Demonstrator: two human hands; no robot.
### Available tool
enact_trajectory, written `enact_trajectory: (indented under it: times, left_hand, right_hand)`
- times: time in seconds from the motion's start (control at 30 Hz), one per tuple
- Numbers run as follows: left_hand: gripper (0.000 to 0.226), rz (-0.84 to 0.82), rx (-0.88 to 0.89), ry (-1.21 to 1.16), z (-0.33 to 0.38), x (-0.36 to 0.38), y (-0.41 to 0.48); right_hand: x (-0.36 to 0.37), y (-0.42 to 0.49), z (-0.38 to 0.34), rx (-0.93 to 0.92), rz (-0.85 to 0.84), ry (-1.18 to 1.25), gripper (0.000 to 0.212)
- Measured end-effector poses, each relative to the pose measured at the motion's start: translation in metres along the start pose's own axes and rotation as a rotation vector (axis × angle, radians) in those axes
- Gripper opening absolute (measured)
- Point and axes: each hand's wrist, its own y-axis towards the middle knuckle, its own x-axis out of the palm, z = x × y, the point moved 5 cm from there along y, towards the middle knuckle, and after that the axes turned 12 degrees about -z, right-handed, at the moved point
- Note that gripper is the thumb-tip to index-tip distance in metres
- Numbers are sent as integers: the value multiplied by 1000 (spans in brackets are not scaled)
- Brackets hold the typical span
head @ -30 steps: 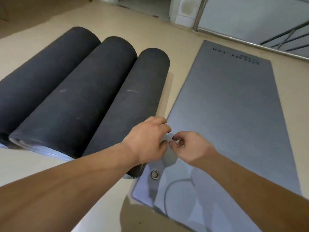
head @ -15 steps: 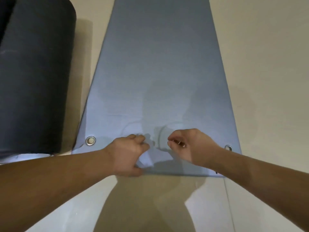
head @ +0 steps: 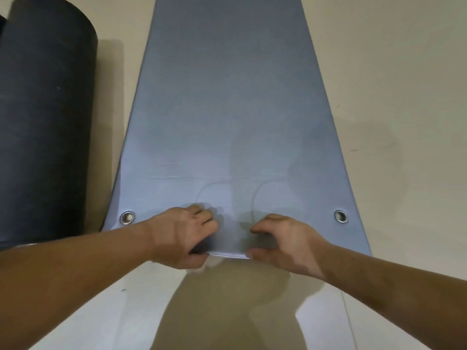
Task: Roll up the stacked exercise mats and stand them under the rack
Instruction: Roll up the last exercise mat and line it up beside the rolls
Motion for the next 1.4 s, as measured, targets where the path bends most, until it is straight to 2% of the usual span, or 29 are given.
enact_trajectory:
  times: [0.03, 0.1, 0.17, 0.23, 0.33, 0.43, 0.5, 0.6, 0.73, 0.83, 0.93, 1.0, 1.1, 1.17, 1.23, 1.3, 1.33, 1.37, 1.4]
  left_hand:
    - [37, 25, 19, -30, -2, -7, -4]
    - [23, 73, 32, -110, -3, -18, -13]
    - [19, 138, 3, -149, -2, -31, -21]
    - [21, 286, -50, -71, -4, -51, -30]
    - [29, 418, -287, -13, -9, -88, -37]
    - [24, 346, -504, -100, -17, -106, -37]
    - [21, 317, -524, -121, -16, -111, -38]
    - [16, 224, -495, -171, -11, -109, -38]
    - [18, 206, -444, -291, -3, -118, -41]
    - [19, 168, -393, -443, 2, -130, -41]
    - [22, -41, -301, -757, 6, -133, -41]
    - [22, -183, -248, -869, 11, -132, -42]
    - [19, -207, -263, -740, 9, -129, -32]
    - [15, -100, -334, -588, 1, -131, -23]
    - [15, 80, -406, -336, 1, -139, -22]
    - [24, 332, -353, 1, 19, -152, -28]
    - [31, 403, -310, 98, 33, -156, -32]
    - [42, 378, -294, 131, 45, -155, -34]
    - [58, 280, -315, 119, 52, -149, -33]
  right_hand:
    - [1, -2, -6, -8, -6, -53, 60]
    - [-1, -6, -18, -37, 44, -156, 50]
    - [-7, -13, -25, -56, 150, -217, 42]
    - [-16, -19, -28, -92, 284, -212, 49]
    - [-39, -28, -28, -110, 392, -185, 54]
    - [-64, -38, -38, -95, 475, -231, 55]
    - [-71, -41, -44, -32, 439, -229, 45]
    - [-71, -35, -41, 74, 297, -151, 27]
    - [-91, -51, -43, 123, 308, -246, 14]
    - [-111, -70, -47, 153, 250, -334, 15]
    - [-123, -80, -45, 126, 111, -266, 23]
    - [-118, -78, -40, 116, -48, -133, 32]
    - [-101, -65, -30, 103, -150, 1, 34]
    - [-98, -52, -23, 103, -110, -76, 25]
    - [-106, -40, -22, 113, -39, -239, 24]
    - [-123, -27, -30, 119, 35, -388, 25]
    - [-134, -20, -34, 130, 61, -440, 25]
    - [-144, -12, -36, 148, 78, -464, 26]
    - [-154, -4, -35, 168, 87, -464, 27]
